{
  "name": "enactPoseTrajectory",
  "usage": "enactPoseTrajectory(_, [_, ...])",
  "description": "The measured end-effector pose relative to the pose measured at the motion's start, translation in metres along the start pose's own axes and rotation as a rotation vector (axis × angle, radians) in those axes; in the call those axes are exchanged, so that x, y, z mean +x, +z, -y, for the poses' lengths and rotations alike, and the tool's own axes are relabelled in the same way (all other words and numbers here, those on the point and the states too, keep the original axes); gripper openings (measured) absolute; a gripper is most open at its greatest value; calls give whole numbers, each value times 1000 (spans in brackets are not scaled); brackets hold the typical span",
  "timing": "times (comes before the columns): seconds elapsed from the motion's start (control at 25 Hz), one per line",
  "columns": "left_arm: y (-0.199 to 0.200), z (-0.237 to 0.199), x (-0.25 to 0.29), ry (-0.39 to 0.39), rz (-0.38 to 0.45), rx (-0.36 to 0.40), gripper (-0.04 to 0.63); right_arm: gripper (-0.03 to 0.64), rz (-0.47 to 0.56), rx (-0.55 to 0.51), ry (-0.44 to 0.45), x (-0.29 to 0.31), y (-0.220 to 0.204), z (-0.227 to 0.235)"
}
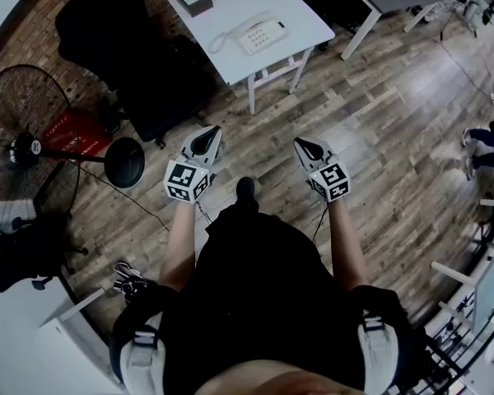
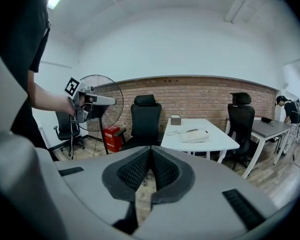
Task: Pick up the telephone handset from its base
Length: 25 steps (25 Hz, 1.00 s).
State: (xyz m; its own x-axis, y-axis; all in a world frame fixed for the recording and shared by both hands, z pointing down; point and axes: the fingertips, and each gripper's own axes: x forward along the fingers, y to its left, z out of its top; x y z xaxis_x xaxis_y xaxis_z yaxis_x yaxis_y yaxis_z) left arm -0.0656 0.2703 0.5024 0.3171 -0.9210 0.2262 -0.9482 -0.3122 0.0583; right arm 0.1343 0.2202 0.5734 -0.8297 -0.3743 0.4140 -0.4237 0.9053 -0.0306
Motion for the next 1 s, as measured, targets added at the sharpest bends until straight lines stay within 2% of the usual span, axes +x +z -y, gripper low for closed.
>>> enactPoseTrajectory(1.0, [20, -89, 78, -121, -13, 37, 25, -2, 15, 53, -101, 81, 37, 47])
